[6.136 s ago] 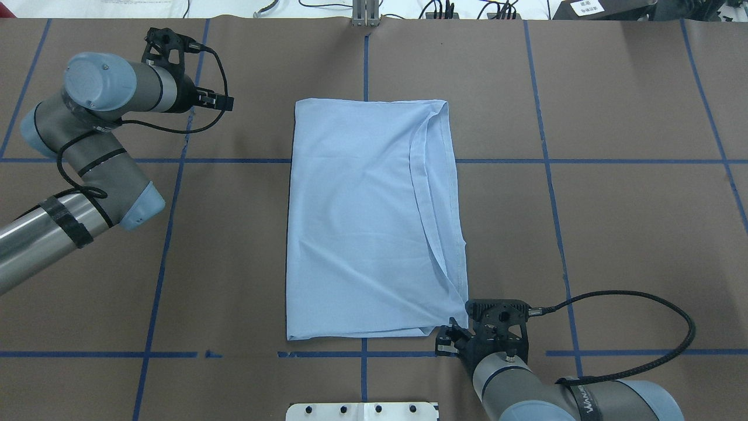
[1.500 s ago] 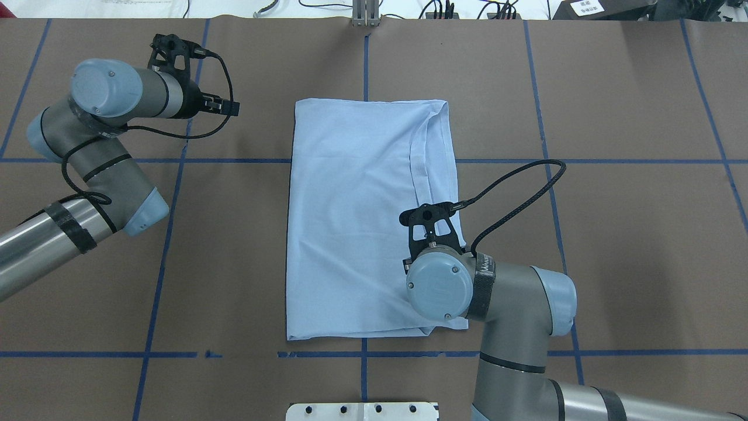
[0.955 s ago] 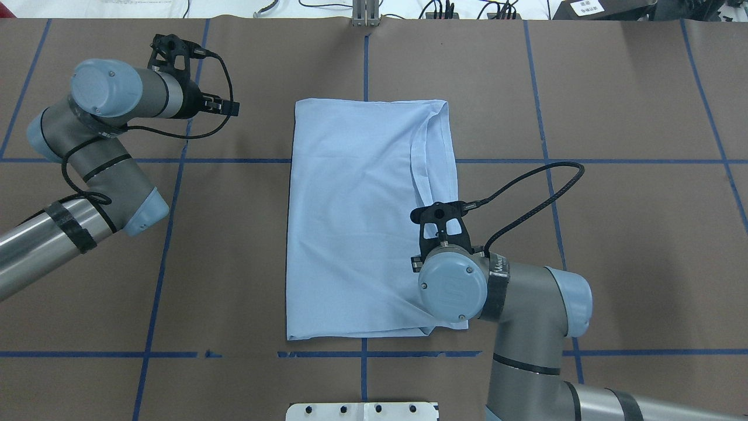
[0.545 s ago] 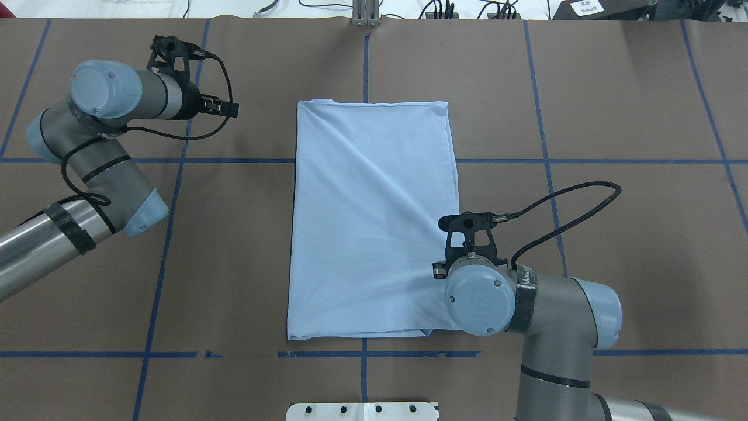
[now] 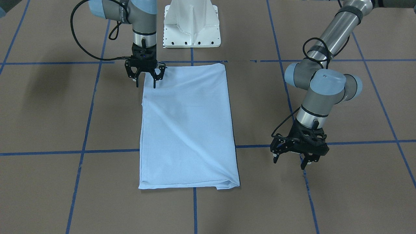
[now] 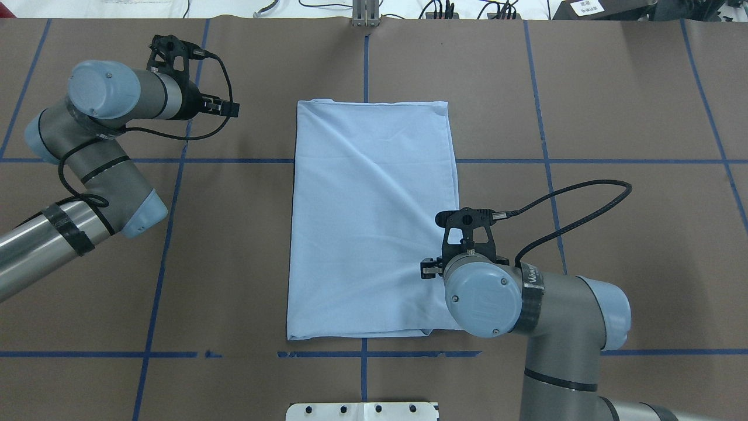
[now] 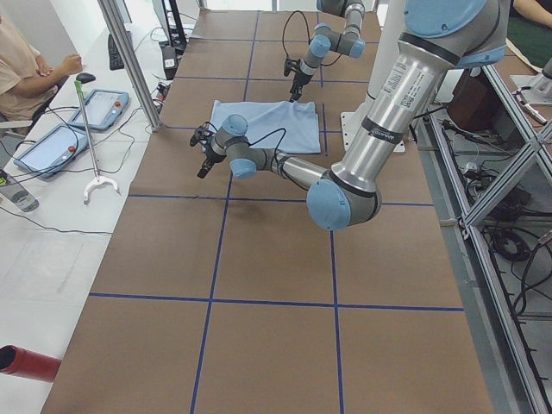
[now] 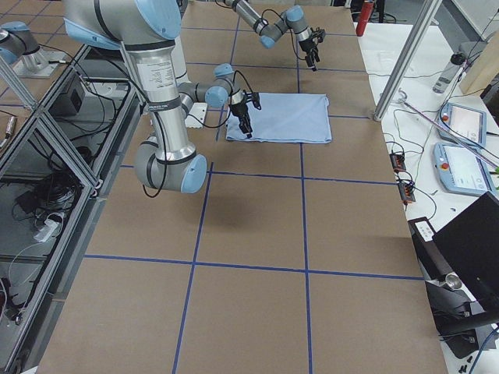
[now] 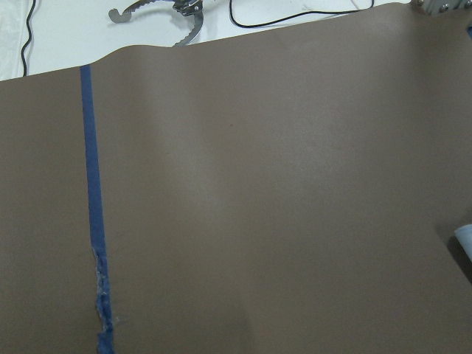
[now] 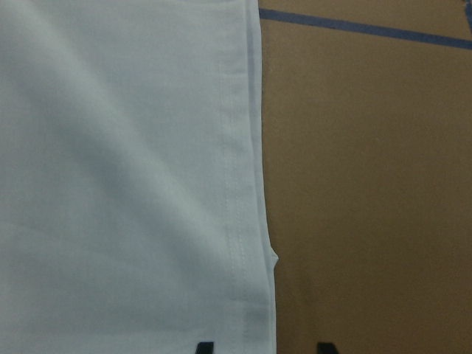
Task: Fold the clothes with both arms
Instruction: 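Move both grippers to the shirt's edge nearest the robot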
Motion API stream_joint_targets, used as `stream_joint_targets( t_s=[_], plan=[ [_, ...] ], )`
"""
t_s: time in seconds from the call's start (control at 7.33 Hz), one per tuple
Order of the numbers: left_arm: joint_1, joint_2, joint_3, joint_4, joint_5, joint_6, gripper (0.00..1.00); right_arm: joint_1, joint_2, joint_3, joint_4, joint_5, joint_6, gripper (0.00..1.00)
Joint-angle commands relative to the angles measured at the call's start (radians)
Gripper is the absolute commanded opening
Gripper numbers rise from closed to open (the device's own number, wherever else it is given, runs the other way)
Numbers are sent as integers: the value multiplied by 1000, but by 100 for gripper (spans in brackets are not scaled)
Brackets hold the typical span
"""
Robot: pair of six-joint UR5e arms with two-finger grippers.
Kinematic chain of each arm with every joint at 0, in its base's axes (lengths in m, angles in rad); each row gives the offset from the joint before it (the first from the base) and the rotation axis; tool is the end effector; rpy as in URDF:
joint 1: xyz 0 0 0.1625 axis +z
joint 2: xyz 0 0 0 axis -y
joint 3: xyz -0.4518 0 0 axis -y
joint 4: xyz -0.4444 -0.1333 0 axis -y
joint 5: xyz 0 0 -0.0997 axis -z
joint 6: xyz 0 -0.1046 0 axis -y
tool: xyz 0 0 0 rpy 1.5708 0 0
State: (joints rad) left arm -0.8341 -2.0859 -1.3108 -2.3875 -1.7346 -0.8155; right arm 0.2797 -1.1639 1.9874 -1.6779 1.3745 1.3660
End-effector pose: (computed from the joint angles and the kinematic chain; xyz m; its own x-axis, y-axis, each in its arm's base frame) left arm 0.4453 -0.6639 0.4054 0.6691 0.2690 -0.6928 0.2416 0.8028 0.5451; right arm -0.5567 -0.3198 0.2633 0.7898 0.0193 0.6130 -0.2382 0.9307 0.2776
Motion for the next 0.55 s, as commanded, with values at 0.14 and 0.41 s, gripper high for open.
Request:
stream_joint_targets(
  t_s=[0.14,0.41],
  plan=[
    [27,148,-237,7,-135,-156,100,4,-19,164,1,41,222,100],
    [160,319,-489,8,-122,-334,100,-29,-115,189,237,34,327,100]
  ],
)
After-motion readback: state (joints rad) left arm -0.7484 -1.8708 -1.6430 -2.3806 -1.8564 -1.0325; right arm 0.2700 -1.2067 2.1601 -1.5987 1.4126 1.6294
